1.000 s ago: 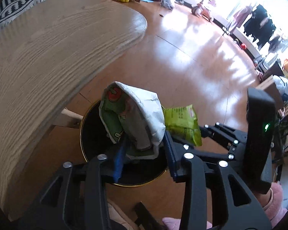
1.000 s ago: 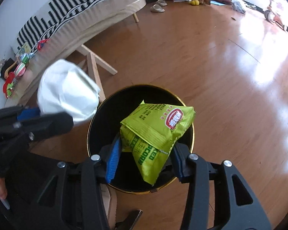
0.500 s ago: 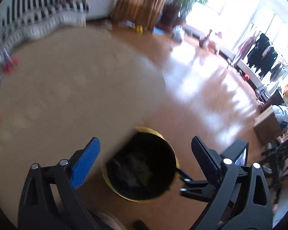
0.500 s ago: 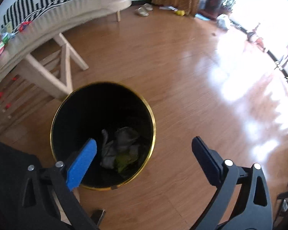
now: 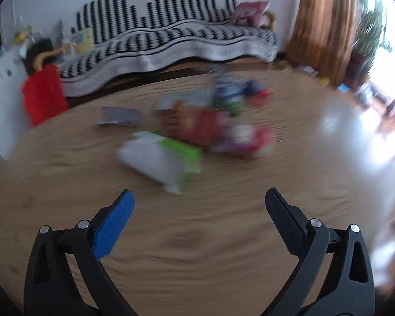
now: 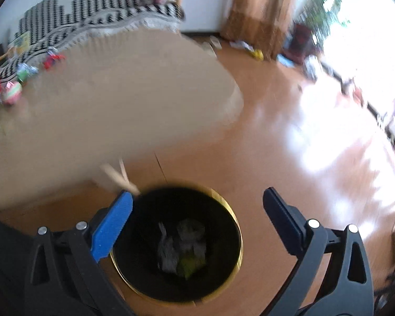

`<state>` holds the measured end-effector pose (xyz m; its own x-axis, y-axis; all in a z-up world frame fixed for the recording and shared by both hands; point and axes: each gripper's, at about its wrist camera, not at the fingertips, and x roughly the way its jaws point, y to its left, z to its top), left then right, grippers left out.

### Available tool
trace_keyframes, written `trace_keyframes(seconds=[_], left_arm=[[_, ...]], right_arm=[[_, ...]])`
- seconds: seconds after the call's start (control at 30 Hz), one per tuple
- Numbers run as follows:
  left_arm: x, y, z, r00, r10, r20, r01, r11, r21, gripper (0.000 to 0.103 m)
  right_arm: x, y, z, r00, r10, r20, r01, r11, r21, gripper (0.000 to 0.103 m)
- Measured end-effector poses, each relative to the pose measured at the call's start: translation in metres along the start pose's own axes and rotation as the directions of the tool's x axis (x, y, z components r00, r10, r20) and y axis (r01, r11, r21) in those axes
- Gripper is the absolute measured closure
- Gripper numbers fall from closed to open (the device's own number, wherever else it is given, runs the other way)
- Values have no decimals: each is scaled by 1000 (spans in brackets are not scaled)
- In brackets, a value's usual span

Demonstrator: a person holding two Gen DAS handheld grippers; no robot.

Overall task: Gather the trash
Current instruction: 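Move both grippers back toward the remaining trash on the table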

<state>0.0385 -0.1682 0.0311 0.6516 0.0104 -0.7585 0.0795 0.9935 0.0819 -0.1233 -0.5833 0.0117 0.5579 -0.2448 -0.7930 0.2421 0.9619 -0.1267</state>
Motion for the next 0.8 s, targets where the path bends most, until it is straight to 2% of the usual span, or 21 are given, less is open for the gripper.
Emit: trace_keyframes(seconds=[0.07, 0.13, 0.23, 0.37, 0.47, 0.67, 0.8], left_arm=[[11, 10, 5, 1000, 22, -12, -21, 1000, 16, 6], [23, 23, 7, 999, 20, -27, -21, 999, -31, 6], [51, 30, 25, 998, 16, -61, -23, 993, -116, 6], [82, 26, 41, 995, 15, -99, -24, 995, -99, 6], [94, 39, 33, 991, -15, -133, 3, 996, -93, 6], [87, 87, 22, 989, 14, -145, -32, 992, -122, 6], [80, 115, 10, 988, 10, -155, -35, 987, -154, 6]], right_arm=[[-10, 27, 30, 998, 45, 42, -42, 997, -62, 7], [-18, 66, 59, 992, 93, 85, -80, 986, -145, 7], [-19, 115, 85, 981, 171, 90, -144, 957, -251, 7], [-11, 168, 102, 976, 209, 62, -173, 915, -363, 7], [-5, 201, 112, 969, 245, 39, -208, 887, -412, 7], [0, 275, 127, 955, 296, 23, -237, 808, -539, 7], [19, 325, 138, 935, 351, -50, -315, 760, -568, 7]])
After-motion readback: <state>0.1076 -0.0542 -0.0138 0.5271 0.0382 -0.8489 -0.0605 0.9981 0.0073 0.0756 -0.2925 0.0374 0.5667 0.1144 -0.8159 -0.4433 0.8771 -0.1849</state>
